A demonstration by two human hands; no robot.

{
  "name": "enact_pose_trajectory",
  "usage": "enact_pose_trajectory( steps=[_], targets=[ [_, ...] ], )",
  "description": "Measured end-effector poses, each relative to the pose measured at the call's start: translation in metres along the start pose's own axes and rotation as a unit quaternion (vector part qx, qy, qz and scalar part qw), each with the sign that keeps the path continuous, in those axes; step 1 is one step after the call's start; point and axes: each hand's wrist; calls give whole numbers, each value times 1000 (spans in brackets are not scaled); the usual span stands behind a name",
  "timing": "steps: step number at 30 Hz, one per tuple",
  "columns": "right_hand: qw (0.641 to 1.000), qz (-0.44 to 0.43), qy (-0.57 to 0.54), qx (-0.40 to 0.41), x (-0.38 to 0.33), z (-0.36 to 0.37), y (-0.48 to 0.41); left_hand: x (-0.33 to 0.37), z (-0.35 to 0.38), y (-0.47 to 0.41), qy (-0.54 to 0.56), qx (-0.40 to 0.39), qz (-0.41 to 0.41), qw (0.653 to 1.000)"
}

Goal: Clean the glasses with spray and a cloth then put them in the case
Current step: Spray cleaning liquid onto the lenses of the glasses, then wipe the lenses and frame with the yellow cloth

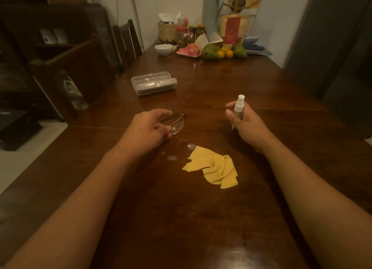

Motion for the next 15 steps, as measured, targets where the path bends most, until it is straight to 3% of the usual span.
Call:
enact_pose_trajectory(
  steps=[10,13,15],
  targets=[
    [997,20,-58,42,-7,-3,6,-1,-3,-2,-137,-11,-24,990],
    [990,-4,-87,113,-26,-9,14,-1,-7,-1,-174,-2,-27,984],
    [977,-70,-86,182,-44,-13,25,-1,-10,-1,-200,4,-31,979]
  ],
)
Point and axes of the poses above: each hand's wrist, its own y-axis away from the middle knuckle, its own z-axis out of the palm, x = y × z, and after that the axes turned 7 degrees about -x, right-handed
